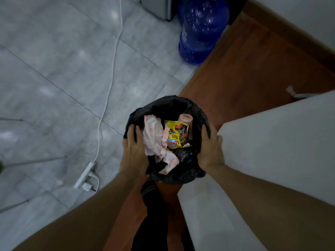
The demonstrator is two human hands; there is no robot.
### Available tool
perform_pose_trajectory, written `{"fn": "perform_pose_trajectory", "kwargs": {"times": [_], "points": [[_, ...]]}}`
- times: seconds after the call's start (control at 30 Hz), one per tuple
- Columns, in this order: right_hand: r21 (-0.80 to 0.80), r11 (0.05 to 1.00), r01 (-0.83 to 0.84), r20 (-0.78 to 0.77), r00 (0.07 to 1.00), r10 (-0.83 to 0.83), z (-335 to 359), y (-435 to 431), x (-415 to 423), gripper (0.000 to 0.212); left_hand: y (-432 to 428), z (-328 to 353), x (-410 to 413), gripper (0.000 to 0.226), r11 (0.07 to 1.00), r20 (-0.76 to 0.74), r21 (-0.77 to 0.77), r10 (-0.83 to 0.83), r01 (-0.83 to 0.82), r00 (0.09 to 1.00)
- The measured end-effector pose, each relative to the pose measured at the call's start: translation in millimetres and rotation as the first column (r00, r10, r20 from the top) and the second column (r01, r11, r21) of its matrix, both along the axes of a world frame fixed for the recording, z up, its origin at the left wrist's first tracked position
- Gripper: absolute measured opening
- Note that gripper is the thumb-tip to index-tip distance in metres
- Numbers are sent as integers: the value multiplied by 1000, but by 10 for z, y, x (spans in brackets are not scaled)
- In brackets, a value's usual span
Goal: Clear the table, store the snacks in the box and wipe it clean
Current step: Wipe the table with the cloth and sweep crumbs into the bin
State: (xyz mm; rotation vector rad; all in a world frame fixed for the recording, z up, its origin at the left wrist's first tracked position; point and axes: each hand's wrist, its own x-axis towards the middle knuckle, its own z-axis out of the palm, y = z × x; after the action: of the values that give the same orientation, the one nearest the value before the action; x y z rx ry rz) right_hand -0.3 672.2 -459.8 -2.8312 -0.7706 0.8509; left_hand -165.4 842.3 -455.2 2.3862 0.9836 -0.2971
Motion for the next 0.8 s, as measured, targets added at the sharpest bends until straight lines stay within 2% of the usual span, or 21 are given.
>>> {"fn": "perform_pose_trajectory", "kwargs": {"times": [0.2,0.27,0.33,0.6,0.8], "points": [[77,971,-227,93,971,220,1103,138,-61,99,96,1187,-264,83,984,-55,170,-52,61,997],[104,954,-282,101,957,272,1466,142,-102,95,55,1610,-380,80,979,-87,176,-89,103,992],[136,939,-317,108,947,303,1822,120,-157,92,-12,1991,-529,78,978,-66,193,-64,75,996],[277,870,-408,245,905,347,2974,-150,-481,83,-338,3168,-1039,83,959,-46,277,79,-63,996],[289,877,-383,212,919,332,3558,-326,-719,82,-534,3756,-1312,82,935,-41,351,75,-55,996]]}}
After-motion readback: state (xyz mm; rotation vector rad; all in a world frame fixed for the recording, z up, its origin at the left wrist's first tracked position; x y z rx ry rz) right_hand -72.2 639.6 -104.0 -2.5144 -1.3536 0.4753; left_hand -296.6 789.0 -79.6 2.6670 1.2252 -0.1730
